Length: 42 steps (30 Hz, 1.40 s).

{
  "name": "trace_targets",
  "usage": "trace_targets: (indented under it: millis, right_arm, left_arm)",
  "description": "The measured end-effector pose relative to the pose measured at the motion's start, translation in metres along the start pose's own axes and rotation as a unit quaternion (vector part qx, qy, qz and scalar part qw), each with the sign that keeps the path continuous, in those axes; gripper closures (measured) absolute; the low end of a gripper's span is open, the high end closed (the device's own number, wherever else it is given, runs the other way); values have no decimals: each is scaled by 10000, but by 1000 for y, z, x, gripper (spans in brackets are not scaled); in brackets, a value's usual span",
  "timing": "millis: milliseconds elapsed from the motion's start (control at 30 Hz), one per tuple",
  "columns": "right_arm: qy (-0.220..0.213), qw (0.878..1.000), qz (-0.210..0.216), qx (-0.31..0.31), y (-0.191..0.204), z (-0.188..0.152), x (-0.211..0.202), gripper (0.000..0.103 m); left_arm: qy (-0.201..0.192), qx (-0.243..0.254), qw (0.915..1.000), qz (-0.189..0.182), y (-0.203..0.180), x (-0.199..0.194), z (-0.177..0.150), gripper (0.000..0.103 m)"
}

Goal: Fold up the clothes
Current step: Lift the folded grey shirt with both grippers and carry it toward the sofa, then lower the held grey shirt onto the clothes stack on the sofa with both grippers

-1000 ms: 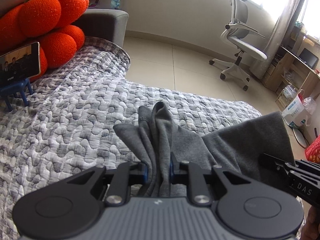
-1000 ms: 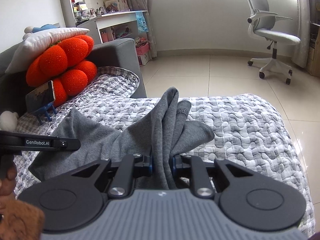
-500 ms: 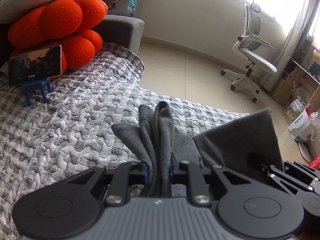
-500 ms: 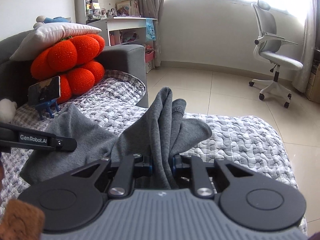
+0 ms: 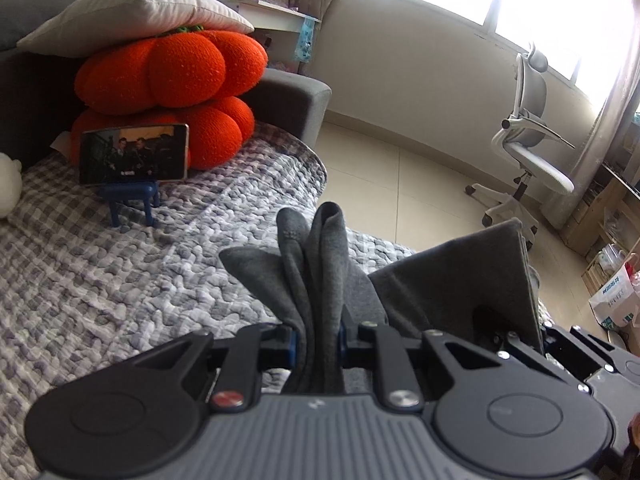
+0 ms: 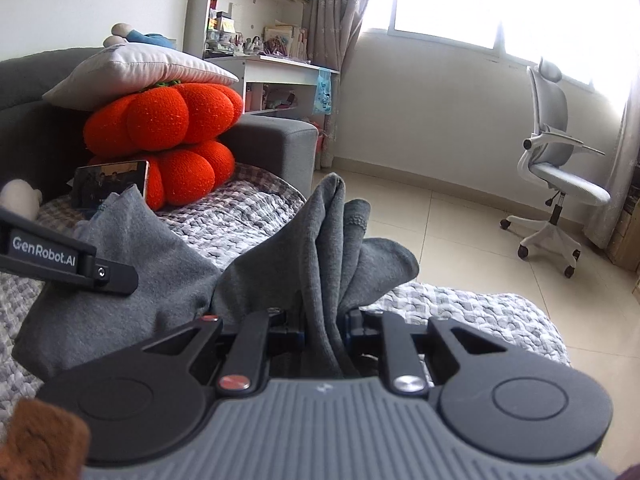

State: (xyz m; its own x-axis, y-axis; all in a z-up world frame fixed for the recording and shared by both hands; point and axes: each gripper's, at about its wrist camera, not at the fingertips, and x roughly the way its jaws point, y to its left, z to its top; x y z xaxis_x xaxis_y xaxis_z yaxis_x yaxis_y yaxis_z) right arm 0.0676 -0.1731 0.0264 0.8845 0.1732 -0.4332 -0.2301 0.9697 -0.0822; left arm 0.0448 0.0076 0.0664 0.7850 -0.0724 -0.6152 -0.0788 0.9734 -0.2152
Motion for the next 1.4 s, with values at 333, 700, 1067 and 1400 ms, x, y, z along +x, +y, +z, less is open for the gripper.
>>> trace_targets:
  millis: [333,700,1067,1400]
  right_arm:
    - [-264,9960,763,-388,74,13,-29,84]
    - [-480,9720,1712,-1536,189,37,-38,84]
    - [-611,9262,3135,-2005,298,97,-29,84]
    - [130,8781,4379,-1924,410,160,21,84]
  left_arm:
    - [-505,-684,9943,649,83,-70,-18,86]
    - [-950,-1679,9745,1146,187,-138,-39,86]
    - [-1677,-2413,9416,1644,295,-197,-27,86]
    - [-1813,-3228,9099,1872,397,-213,-25,86]
